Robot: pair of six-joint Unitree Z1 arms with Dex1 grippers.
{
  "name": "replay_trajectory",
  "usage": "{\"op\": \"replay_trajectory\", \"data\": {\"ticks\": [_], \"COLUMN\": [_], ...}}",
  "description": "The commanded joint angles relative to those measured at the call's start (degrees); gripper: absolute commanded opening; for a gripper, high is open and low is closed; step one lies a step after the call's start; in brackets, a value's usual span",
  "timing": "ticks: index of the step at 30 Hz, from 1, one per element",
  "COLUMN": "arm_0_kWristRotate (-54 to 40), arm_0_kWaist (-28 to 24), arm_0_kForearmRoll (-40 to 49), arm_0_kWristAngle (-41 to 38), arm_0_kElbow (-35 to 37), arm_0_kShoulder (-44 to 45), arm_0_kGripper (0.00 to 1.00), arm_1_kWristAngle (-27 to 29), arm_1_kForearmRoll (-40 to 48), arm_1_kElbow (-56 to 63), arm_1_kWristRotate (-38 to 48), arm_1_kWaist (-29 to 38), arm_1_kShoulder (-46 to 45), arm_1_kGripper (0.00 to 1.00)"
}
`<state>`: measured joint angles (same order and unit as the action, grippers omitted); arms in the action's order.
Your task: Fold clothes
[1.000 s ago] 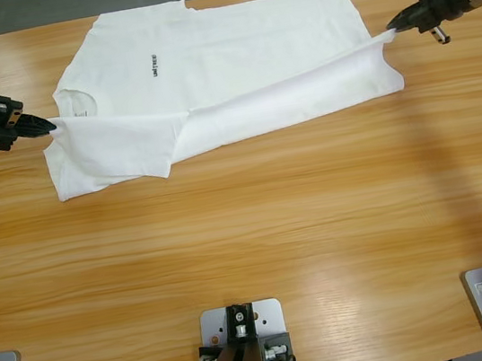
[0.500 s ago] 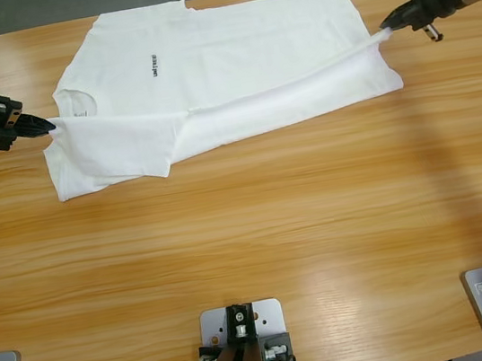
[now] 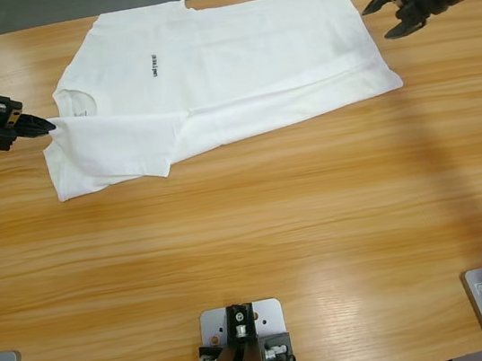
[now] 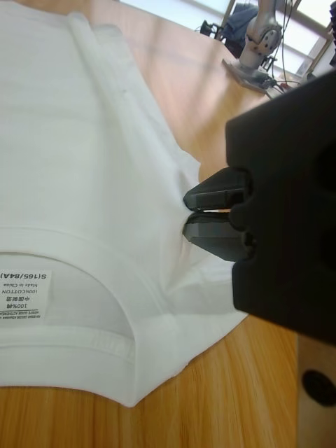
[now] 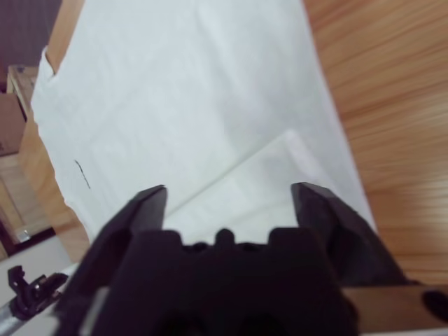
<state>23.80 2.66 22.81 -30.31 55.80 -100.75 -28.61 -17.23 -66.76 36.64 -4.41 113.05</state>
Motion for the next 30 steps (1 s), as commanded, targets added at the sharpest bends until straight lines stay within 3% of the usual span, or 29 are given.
{"op": "replay_trajectory", "data": {"ticks": [1, 2, 4, 12, 23, 30], "arm_0_kWristRotate": [-1.4, -1.4, -1.4, -2.6, 3.8, 8.8], "arm_0_kWaist": [-0.5, -0.5, -0.5, 0.4, 3.8, 3.1], "arm_0_kForearmRoll": [0.5, 0.5, 0.5, 2.8, -0.9, -6.0], "arm_0_kWristAngle": [3.4, 4.0, 4.9, 8.1, 7.9, 6.8], "arm_0_kElbow": [1.0, 1.2, 1.6, 1.2, -16.7, -20.1], "arm_0_kShoulder": [-2.4, -2.4, -2.4, 2.1, 15.7, 14.3], "arm_0_kGripper": [0.755, 0.904, 0.991, 0.996, 0.899, 0.892], "arm_1_kWristAngle": [0.3, 0.3, 0.3, 0.8, 0.0, -1.3], "arm_1_kForearmRoll": [-0.9, -0.9, -0.9, -0.9, -0.2, -0.3], "arm_1_kElbow": [1.3, 1.5, 2.3, 7.0, 15.9, 20.3], "arm_1_kWristRotate": [-0.5, -0.6, -0.8, -0.9, -0.9, -0.9], "arm_1_kWaist": [1.9, 1.9, 1.9, 1.9, 1.0, 0.9], "arm_1_kShoulder": [0.5, 0.2, -0.4, -5.4, -14.5, -20.8], "arm_1_kGripper": [1.0, 1.0, 1.0, 1.0, 1.0, 1.0]}}
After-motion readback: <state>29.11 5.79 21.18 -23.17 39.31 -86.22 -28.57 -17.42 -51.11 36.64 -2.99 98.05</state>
